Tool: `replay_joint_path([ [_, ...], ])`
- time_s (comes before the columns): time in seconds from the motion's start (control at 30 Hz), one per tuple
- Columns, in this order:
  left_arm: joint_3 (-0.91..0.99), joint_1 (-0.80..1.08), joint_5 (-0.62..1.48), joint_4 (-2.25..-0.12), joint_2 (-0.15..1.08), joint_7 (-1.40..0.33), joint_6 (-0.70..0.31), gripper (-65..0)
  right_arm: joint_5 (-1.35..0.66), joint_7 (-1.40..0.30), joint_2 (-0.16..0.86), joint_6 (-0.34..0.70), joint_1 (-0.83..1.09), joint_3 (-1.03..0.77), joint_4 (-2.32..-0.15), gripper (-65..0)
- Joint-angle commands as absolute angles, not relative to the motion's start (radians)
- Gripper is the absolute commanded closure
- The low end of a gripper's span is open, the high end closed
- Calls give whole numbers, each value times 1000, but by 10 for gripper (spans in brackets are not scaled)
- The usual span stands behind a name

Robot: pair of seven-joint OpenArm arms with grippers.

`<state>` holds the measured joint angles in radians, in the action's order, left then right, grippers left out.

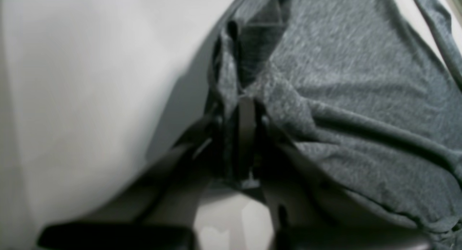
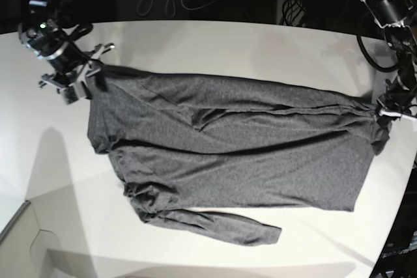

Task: Layout the t-shirt on the table in an organized manner, then fold the t-shirt properly
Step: 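Drag the shirt with both grippers to square it on the table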

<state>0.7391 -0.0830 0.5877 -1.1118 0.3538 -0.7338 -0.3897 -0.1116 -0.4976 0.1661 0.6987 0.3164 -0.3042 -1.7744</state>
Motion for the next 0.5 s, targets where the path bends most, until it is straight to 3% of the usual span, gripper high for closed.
replay_joint_path([
  [0.0, 745, -97, 601, -1127, 377, -714, -398, -2, -128, -475, 168, 698, 311, -283, -1785, -245],
  [0.3, 743, -87, 604, -1127, 377, -713, -398, -2, -127, -475, 133, 698, 206, -209, -1667, -236],
  [0.47, 745, -85, 599, -1127, 378, -711, -398, -2, -127, -470, 140, 698, 186, -209, -1569, -145],
])
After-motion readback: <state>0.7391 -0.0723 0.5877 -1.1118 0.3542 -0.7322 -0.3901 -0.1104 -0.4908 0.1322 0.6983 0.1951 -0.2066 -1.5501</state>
